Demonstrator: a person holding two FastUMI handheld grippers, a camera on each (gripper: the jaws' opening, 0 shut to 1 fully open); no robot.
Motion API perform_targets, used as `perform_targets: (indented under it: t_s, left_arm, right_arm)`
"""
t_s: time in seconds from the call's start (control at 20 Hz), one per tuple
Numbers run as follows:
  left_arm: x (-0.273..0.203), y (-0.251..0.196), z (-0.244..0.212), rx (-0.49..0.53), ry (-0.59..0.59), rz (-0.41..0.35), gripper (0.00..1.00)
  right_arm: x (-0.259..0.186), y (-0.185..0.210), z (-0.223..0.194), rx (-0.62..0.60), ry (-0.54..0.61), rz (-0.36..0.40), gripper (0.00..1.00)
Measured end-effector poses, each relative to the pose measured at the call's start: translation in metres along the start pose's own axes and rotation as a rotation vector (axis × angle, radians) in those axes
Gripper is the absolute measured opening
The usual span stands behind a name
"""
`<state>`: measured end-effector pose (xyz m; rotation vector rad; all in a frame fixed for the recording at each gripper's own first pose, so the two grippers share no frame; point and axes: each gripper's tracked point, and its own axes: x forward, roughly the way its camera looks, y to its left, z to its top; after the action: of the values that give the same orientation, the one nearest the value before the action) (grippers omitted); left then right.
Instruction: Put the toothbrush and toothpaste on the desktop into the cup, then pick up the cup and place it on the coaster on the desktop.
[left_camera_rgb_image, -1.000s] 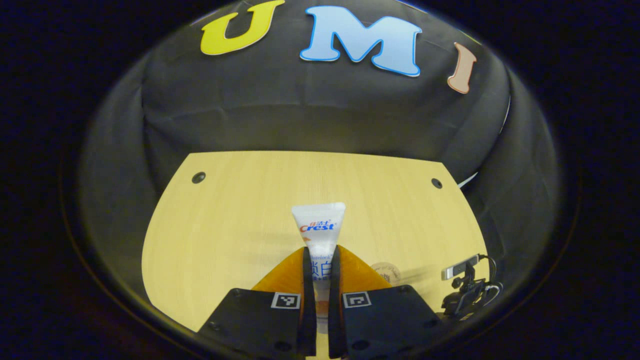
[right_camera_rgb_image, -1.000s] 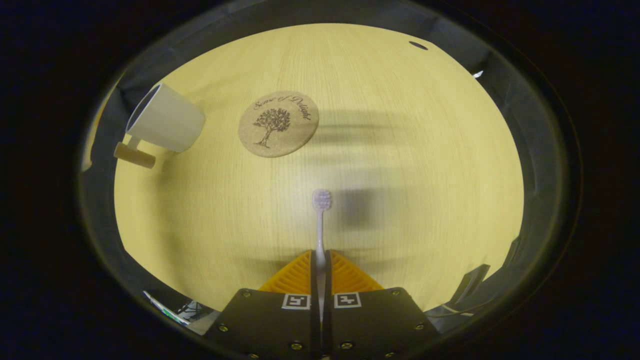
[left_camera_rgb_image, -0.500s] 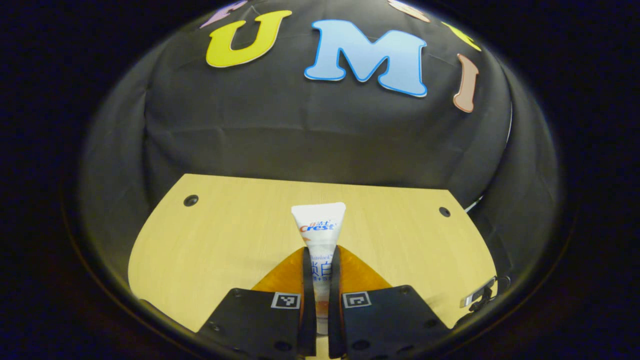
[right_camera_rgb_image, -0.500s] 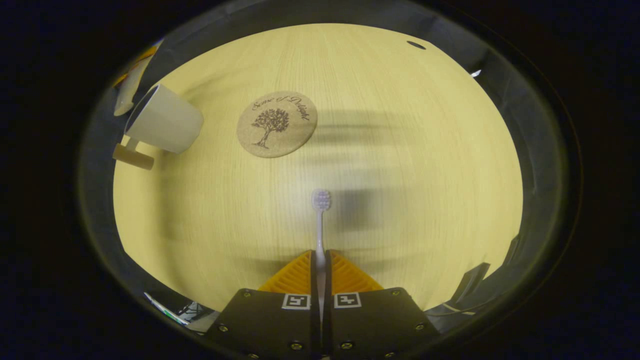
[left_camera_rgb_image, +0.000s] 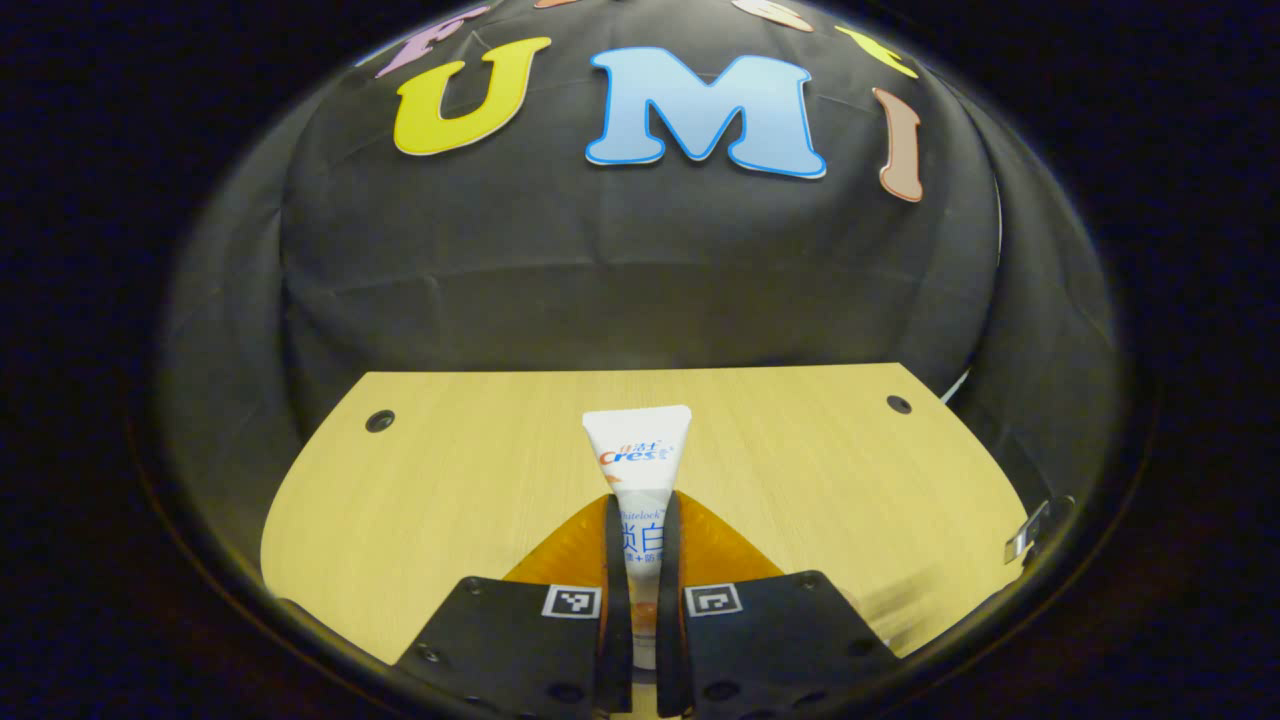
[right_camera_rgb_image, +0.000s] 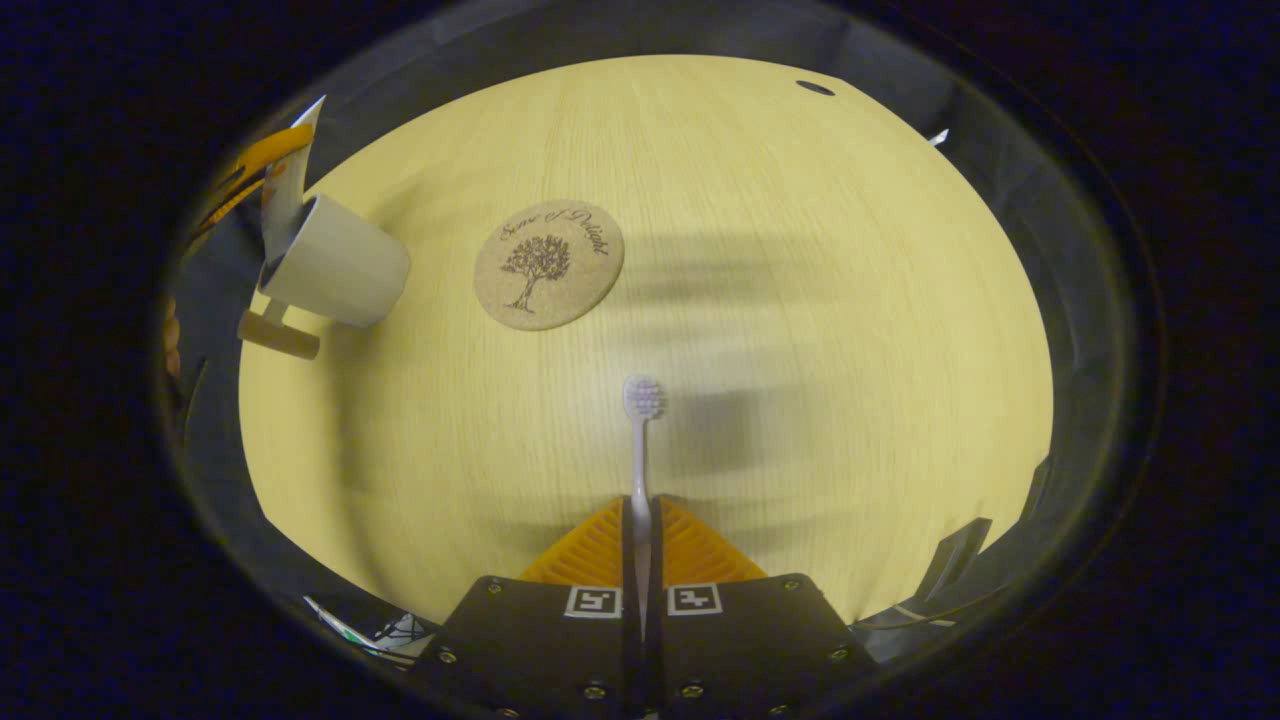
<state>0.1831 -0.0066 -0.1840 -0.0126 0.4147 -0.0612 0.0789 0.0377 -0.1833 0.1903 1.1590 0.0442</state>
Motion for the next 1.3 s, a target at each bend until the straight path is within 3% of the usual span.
perform_targets:
  t_s: [0.3,0.65,0.85,0.95,1.0,1.3]
  left_arm:
    - [0.0,0.008,-0.011,0.003,0.005,0.021,0.17]
    - [-0.006,0.015,-0.018,-0.019,0.016,0.009,0.27]
    - [-0.016,0.013,-0.017,-0.013,0.018,-0.018,0.31]
    - [-0.026,0.012,-0.017,-0.015,0.018,-0.034,0.53]
    - [-0.029,0.011,-0.014,-0.013,0.012,-0.039,0.75]
    - [-0.069,0.019,0.015,0.0,-0.056,-0.05,0.75]
  right_arm:
    - [-0.086,0.021,0.071,0.03,-0.164,0.044,0.02]
    - [-0.177,0.077,0.172,0.02,-0.352,0.13,0.02]
    - [-0.199,0.102,0.212,0.008,-0.416,0.163,0.02]
    - [-0.202,0.112,0.225,-0.003,-0.442,0.165,0.02]
    - [-0.204,0.118,0.232,-0.009,-0.454,0.169,0.02]
    - [-0.209,0.145,0.25,-0.024,-0.499,0.192,0.02]
